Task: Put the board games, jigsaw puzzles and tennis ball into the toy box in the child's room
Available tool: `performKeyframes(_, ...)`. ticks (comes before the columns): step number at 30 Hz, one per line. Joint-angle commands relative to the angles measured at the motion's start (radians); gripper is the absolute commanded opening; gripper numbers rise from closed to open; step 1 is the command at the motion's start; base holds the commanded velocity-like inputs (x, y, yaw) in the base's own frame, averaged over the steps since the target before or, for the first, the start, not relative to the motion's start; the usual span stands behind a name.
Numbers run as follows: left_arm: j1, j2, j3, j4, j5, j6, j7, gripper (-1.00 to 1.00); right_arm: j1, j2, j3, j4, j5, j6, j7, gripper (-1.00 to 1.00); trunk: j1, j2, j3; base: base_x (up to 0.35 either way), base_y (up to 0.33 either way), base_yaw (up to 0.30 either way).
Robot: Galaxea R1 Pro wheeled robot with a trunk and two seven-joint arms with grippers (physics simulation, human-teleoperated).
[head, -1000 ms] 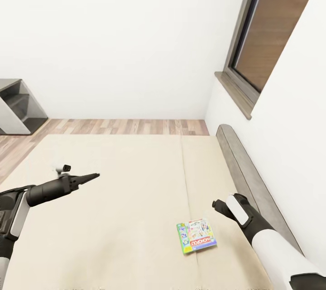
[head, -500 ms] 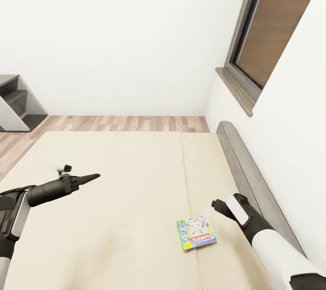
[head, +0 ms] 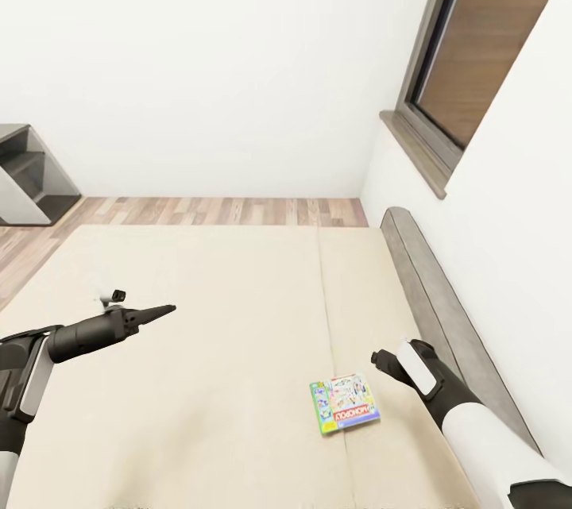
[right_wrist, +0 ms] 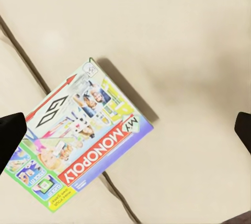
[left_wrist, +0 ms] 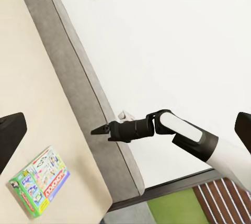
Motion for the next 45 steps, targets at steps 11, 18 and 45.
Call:
performKeyframes(11,-0.001,0.000,-0.001,0.000,0.001,0.011,-0.003,1.00,-0.001,-0.001,0.007,-0.001,-0.010,0.000,-0.009,1.00,0.000,-0.002,-0.020,0.000,0.000,0.000)
performKeyframes(18,-0.001,0.000,-0.001,-0.001,0.001,0.011,-0.003,1.00,-0.001,0.000,0.007,-0.001,-0.011,0.000,-0.009,1.00,0.000,-0.002,-0.031,0.000,0.000,0.000)
performKeyframes(45,-0.001,-0.014,-0.001,0.001,-0.002,0.010,0.007,1.00,-0.078,0.000,0.001,-0.013,-0.010,0.055,0.036,1.00,0.000,-0.002,-0.076,0.000,0.000,0.000)
